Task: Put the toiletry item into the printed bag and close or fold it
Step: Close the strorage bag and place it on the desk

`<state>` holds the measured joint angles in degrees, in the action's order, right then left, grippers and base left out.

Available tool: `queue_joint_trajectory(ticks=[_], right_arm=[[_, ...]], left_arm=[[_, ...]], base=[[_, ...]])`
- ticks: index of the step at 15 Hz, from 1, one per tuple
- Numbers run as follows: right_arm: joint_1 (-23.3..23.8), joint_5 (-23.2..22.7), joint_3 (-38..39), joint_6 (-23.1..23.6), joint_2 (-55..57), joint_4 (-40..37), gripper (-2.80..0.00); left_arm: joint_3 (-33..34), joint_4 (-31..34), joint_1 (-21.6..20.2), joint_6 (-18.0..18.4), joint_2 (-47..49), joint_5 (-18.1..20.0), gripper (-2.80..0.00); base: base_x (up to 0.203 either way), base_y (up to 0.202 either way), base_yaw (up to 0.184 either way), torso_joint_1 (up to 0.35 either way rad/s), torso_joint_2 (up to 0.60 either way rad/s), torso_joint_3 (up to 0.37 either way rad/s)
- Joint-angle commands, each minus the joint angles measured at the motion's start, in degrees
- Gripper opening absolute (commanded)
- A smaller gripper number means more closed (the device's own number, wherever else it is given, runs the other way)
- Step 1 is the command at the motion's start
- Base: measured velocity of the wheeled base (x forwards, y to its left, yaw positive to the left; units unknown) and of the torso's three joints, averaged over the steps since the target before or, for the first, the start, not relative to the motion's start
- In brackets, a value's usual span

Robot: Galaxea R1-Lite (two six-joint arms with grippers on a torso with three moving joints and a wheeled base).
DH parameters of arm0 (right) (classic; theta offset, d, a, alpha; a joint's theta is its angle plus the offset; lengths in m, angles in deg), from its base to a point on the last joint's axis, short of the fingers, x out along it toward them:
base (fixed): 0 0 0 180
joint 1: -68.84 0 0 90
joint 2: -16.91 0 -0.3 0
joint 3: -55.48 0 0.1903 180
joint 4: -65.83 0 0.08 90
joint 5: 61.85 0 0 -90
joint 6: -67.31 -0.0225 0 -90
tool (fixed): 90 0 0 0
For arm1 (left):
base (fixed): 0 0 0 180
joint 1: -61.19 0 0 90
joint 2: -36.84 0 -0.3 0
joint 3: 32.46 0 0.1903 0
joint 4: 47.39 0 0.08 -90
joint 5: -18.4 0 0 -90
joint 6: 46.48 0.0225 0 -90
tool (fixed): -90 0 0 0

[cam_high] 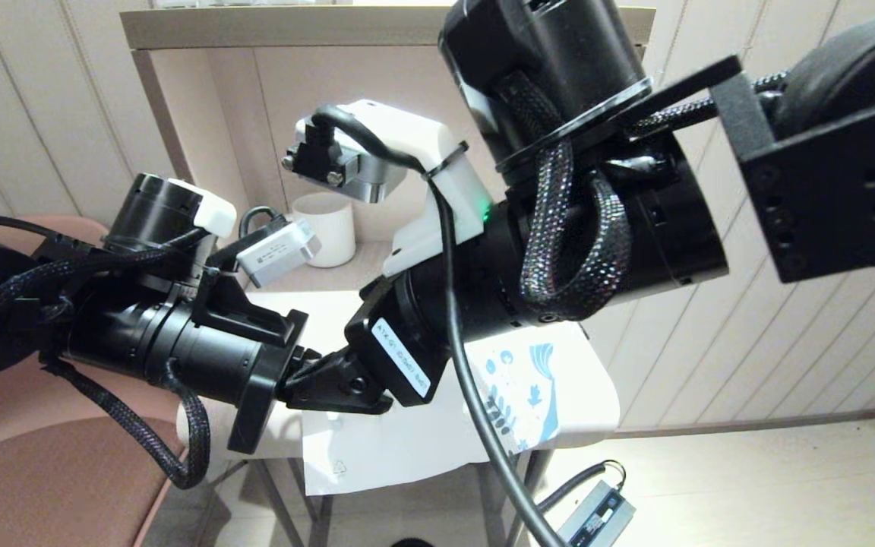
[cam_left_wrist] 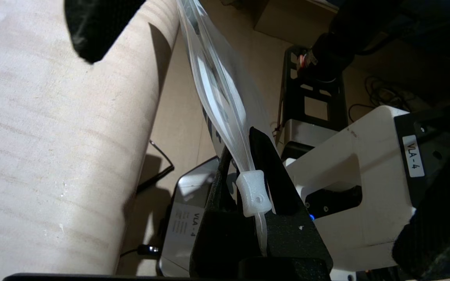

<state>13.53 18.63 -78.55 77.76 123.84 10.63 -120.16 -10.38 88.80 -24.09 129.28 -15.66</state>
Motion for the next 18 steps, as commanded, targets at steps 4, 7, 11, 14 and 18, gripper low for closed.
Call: queue_joint_trajectory(ticks=[4, 7, 11, 14, 18], right_arm=[[0.2, -0.14, 0.44, 0.28, 1.17, -0.16, 0.0], [0.29, -0.14, 0.7, 0.28, 1.17, -0.16, 0.0], [0.29, -0.16, 1.32, 0.28, 1.17, -0.14, 0.0], [0.38, -0.2, 1.41, 0.45, 1.17, -0.09, 0.0], [0.2, -0.54, 2.51, 1.81, 1.17, -0.31, 0.0]], left_arm=[[-0.01, 0.07, -0.01, 0.12, 0.28, 0.31, -2.8], [-0.01, 0.07, -0.01, 0.21, 0.38, 0.31, -2.8], [-0.01, 0.07, -0.01, 0.21, 0.55, 0.31, -2.8], [-0.01, 0.07, -0.01, 0.21, 0.46, 0.31, -2.8], [-0.01, 0.07, -0.01, 0.12, 0.11, 0.31, -2.8]], base=[[0.0, 0.0, 0.0, 0.0, 0.0, 0.0], [0.0, 0.0, 0.0, 0.0, 0.0, 0.0], [0.0, 0.0, 0.0, 0.0, 0.0, 0.0], [0.0, 0.0, 0.0, 0.0, 0.0, 0.0], [0.0, 0.0, 0.0, 0.0, 0.0, 0.0]])
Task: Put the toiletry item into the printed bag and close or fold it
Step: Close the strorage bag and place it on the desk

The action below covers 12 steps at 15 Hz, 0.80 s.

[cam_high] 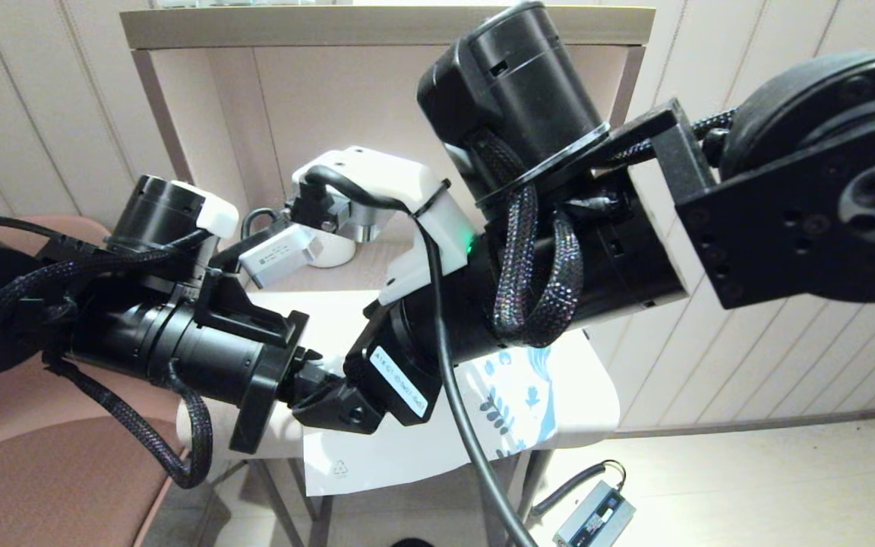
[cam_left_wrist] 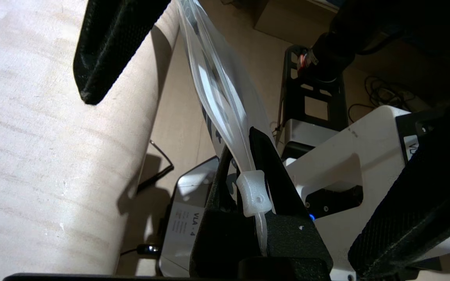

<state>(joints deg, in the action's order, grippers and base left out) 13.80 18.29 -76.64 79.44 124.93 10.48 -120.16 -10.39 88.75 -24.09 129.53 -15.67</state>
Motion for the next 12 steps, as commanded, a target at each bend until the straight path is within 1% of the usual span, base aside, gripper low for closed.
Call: queue_joint_trajectory(ticks=[1, 3, 12], right_arm=[[-0.15, -0.53, 1.0, 0.18, 0.08, -0.19, 0.0], [-0.15, -1.98, 0.91, 0.26, 0.01, -0.19, 0.0], [-0.06, -2.09, -0.14, 0.18, -0.18, -0.02, 0.0]], left_arm=[[-0.01, 0.08, 0.03, 0.12, -0.24, 0.32, -2.8], [0.08, 0.08, 0.03, 0.12, -0.37, 0.32, -2.8], [0.08, 0.08, 0.04, 0.12, -0.06, 0.32, -2.8]], base=[[0.0, 0.0, 0.0, 0.0, 0.0, 0.0], [0.0, 0.0, 0.0, 0.0, 0.0, 0.0], [0.0, 0.0, 0.0, 0.0, 0.0, 0.0]])
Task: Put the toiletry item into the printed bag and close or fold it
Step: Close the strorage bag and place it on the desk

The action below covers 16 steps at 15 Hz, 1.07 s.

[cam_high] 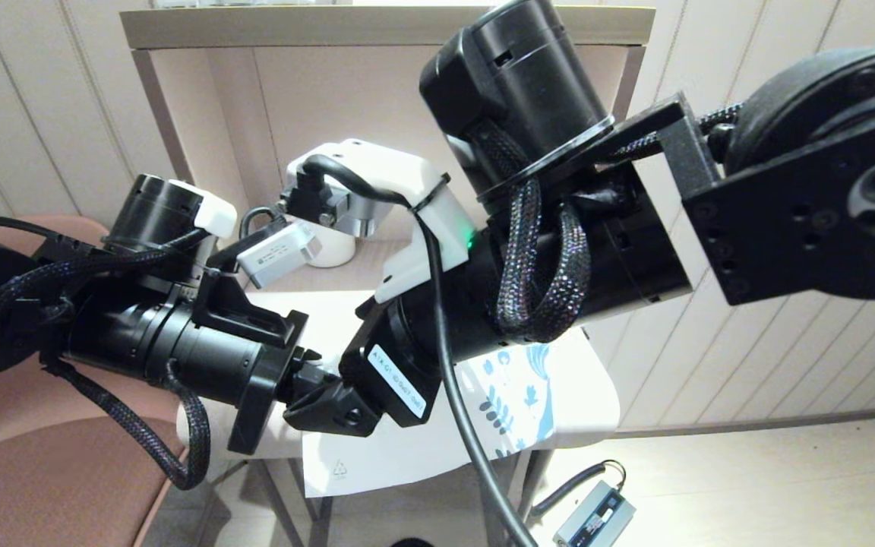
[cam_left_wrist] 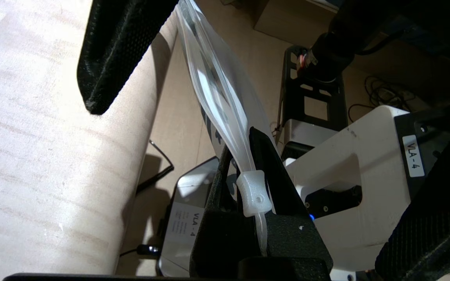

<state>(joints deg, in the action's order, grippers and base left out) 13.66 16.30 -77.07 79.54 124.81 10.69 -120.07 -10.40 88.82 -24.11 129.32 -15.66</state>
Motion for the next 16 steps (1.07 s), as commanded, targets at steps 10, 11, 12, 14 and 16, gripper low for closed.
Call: queue_joint_trajectory(ticks=[10, 11, 12, 14, 16], right_arm=[[0.24, -0.09, -0.6, 0.08, 0.87, -0.31, 0.0], [0.24, -0.09, -0.45, 0.1, 0.88, -0.31, -2.8], [0.24, -0.09, -0.34, 0.17, 0.91, -0.31, -2.8], [0.24, -0.09, -0.24, 0.11, 1.01, -0.31, -2.8], [0.24, -0.09, -0.29, 0.17, 1.17, -0.31, -2.8]], left_arm=[[0.0, 0.09, 0.05, 0.13, 0.33, 0.31, -2.8], [0.0, 0.09, 0.05, 0.13, 0.33, 0.31, -2.8], [0.0, 0.09, 0.05, 0.13, 0.33, 0.31, -2.8], [0.0, 0.09, 0.06, 0.22, 0.31, 0.31, -2.8], [0.0, 0.09, 0.05, 0.22, 0.16, 0.31, -2.8]], base=[[0.0, 0.0, 0.0, 0.0, 0.0, 0.0], [0.0, 0.0, 0.0, 0.0, 0.0, 0.0], [0.0, 0.0, 0.0, 0.0, 0.0, 0.0], [0.0, 0.0, 0.0, 0.0, 0.0, 0.0], [0.0, 0.0, 0.0, 0.0, 0.0, 0.0]])
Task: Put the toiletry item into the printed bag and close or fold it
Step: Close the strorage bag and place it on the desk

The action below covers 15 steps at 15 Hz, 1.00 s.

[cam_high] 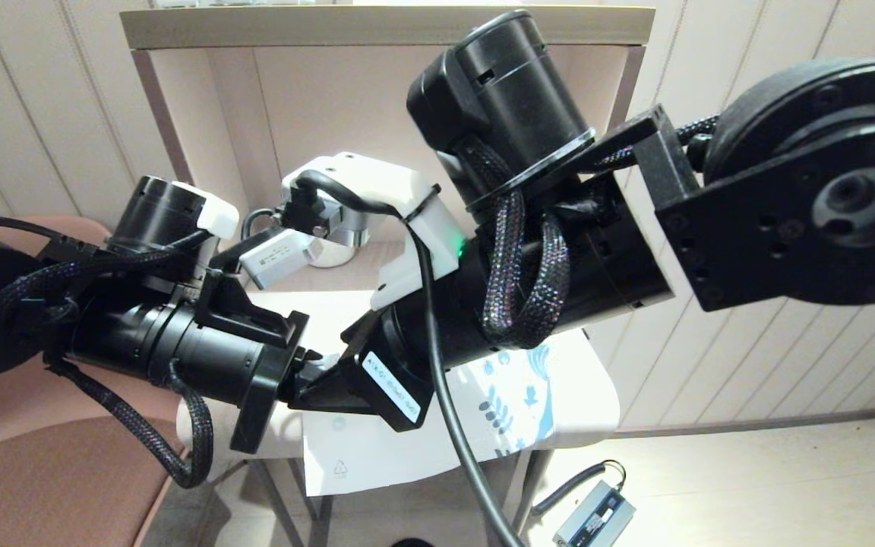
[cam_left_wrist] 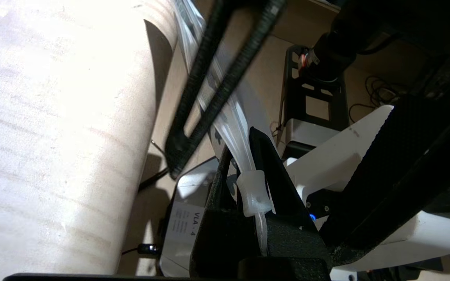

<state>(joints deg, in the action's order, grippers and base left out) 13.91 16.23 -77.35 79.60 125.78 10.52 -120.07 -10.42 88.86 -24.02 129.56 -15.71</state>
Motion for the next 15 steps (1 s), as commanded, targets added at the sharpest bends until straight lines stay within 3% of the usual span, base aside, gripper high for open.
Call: queue_joint_trajectory(ticks=[1, 15], right_arm=[[0.0, -0.03, -0.05, 0.1, 0.29, -0.14, -2.8], [0.44, -0.03, 4.41, 1.13, -1.65, -0.07, -2.8]], left_arm=[[0.0, 0.11, 0.09, 0.09, -0.08, 0.36, -2.8], [0.08, 0.11, 0.04, 0.04, -0.26, 0.44, -2.8]], base=[[0.0, 0.0, 0.0, 0.0, 0.0, 0.0], [0.0, 0.0, 0.0, 0.0, 0.0, 0.0]])
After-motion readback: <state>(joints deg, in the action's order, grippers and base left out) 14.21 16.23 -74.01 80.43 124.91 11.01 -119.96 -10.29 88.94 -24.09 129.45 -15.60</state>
